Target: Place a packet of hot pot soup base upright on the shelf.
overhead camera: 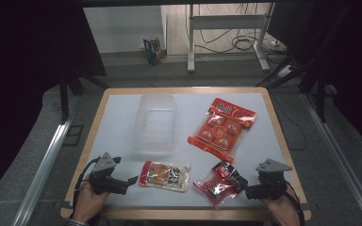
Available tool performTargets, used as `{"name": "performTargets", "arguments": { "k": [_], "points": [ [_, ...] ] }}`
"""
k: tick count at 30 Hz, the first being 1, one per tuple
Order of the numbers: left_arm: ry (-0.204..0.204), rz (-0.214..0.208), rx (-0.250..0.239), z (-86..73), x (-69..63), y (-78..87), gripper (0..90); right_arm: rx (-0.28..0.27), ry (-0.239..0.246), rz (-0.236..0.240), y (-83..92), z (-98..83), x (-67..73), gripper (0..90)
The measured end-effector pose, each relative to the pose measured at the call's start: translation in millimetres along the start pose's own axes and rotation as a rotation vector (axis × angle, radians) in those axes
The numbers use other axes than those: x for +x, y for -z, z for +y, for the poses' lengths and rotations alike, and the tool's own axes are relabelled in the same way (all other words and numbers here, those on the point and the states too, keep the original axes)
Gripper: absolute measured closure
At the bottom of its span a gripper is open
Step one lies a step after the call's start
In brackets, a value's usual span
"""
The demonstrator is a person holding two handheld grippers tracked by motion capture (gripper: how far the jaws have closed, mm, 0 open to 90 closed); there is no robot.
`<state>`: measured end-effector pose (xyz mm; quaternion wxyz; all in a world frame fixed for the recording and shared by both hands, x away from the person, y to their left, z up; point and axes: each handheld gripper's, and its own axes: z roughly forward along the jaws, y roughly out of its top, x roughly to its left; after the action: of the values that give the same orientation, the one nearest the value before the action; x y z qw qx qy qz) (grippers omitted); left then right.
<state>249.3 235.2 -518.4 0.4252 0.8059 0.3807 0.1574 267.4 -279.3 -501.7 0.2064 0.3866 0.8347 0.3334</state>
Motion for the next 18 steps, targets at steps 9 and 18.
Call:
{"name": "performTargets", "arguments": {
  "k": [9, 18],
  "points": [
    [-0.137, 0.048, 0.06, -0.8, -10.9, -7.6, 0.2, 0.028, 0.032, 0.02, -3.8, -1.2, 1.2, 0.0],
    [-0.134, 0.048, 0.031, -0.2, -11.4, -5.2, 0.2, 0.019, -0.009, 0.027, -3.2, -1.3, -0.4, 0.0]
  ]
}}
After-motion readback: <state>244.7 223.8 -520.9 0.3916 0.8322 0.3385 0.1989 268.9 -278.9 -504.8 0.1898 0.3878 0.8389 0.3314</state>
